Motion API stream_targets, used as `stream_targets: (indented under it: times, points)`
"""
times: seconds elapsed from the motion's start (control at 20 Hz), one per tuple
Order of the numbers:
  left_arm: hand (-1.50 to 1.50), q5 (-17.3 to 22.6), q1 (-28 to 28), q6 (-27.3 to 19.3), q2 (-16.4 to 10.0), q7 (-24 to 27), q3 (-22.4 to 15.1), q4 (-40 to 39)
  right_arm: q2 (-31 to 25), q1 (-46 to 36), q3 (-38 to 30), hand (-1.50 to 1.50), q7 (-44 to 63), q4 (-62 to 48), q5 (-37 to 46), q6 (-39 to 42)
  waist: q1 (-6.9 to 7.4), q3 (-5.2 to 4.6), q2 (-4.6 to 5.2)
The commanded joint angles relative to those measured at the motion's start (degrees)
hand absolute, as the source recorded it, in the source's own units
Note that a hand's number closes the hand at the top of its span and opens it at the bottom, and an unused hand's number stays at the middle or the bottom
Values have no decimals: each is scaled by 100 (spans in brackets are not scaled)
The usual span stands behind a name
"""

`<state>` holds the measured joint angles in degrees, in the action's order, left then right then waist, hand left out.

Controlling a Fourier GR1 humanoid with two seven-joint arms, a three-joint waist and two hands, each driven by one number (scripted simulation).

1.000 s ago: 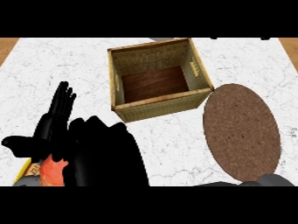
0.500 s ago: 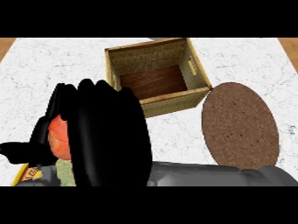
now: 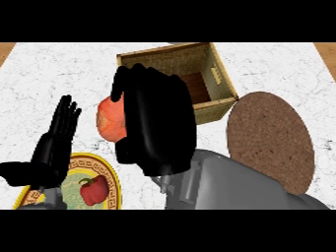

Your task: Pick the squash from the placemat and place it in the basket

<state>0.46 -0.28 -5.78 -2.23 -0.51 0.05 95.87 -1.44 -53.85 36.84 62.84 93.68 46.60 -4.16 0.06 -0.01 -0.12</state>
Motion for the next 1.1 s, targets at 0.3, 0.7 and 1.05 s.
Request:
stream_targets:
  times: [0.3, 0.7, 1.05]
  points:
    - [0, -114, -62, -145, 177, -77, -148, 55, 101, 408, -596, 150, -538, -688, 228, 633, 20, 0, 10]
    - [0, -63, -24, 0, 60, -58, -62, -2, 141, 1222, -864, 150, -1435, -750, 565, 136, 5, 1, 8]
    - [0, -168, 64, -117, 212, 152, -249, -74, 52, 1437, -1366, 150, -2088, -1505, 403, -177, 13, 1, 16]
